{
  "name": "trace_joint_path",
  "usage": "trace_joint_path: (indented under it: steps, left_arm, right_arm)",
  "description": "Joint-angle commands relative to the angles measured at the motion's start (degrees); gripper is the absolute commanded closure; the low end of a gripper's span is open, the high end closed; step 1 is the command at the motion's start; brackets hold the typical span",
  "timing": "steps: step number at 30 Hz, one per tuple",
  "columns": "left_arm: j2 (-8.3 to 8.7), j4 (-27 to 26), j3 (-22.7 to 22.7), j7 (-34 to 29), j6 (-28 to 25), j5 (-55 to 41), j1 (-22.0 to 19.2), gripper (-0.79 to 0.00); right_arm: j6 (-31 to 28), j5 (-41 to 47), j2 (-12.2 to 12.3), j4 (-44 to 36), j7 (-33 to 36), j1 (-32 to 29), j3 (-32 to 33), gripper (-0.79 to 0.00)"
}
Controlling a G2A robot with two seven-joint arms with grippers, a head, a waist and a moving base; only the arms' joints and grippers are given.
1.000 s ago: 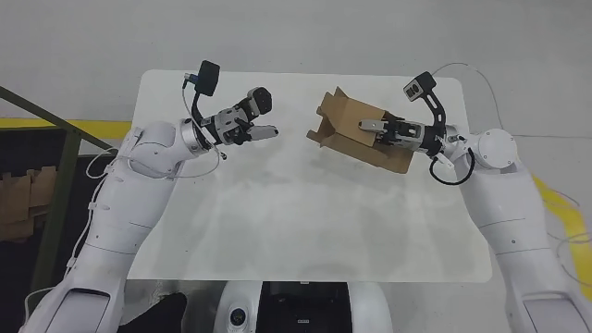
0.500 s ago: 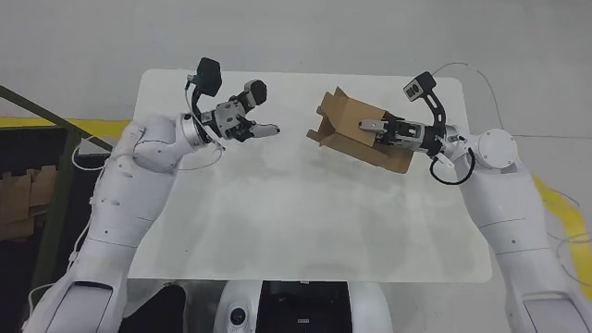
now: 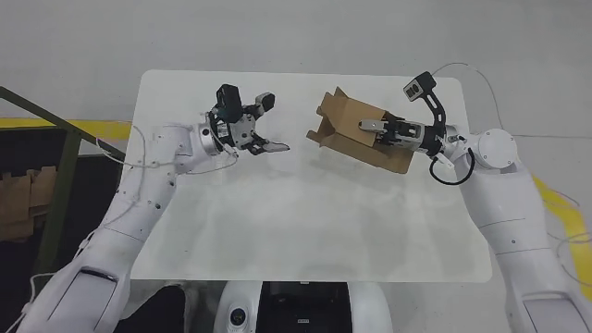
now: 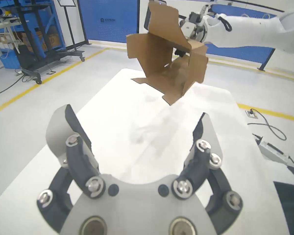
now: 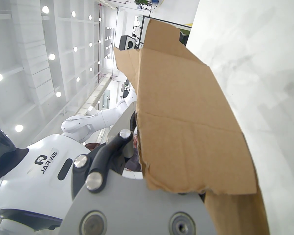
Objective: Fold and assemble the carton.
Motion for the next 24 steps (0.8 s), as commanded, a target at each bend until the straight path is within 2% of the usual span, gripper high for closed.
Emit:
trace_joint_path:
  steps: [1,4,7,12,24]
  left_arm:
    - [0.49,1.4,0.71,6.9,0.0,6.12,-0.53,-0.785]
    - [1.14,2.91,1.55,14.64,0.47,13.6,-1.35,-0.785]
    - [1.81,3.73,2.88,21.7,4.12,21.24,-1.43,-0.785]
    - [2.61,5.21,6.04,27.55,9.96,26.23,-2.44,-0.785]
    - [2.66,5.45,6.38,28.32,10.73,26.15,-2.63,-0.785]
  right_arm:
    - [0.0,0.0,0.0,0.0,0.0,0.0,0.0,0.0]
    - [0.0,0.0,0.0,0.0,0.0,0.0,0.0,0.0]
    - [0.0,0.0,0.0,0.0,0.0,0.0,0.0,0.0]
    - [0.0,0.0,0.0,0.0,0.0,0.0,0.0,0.0]
    - [0.0,0.0,0.0,0.0,0.0,0.0,0.0,0.0]
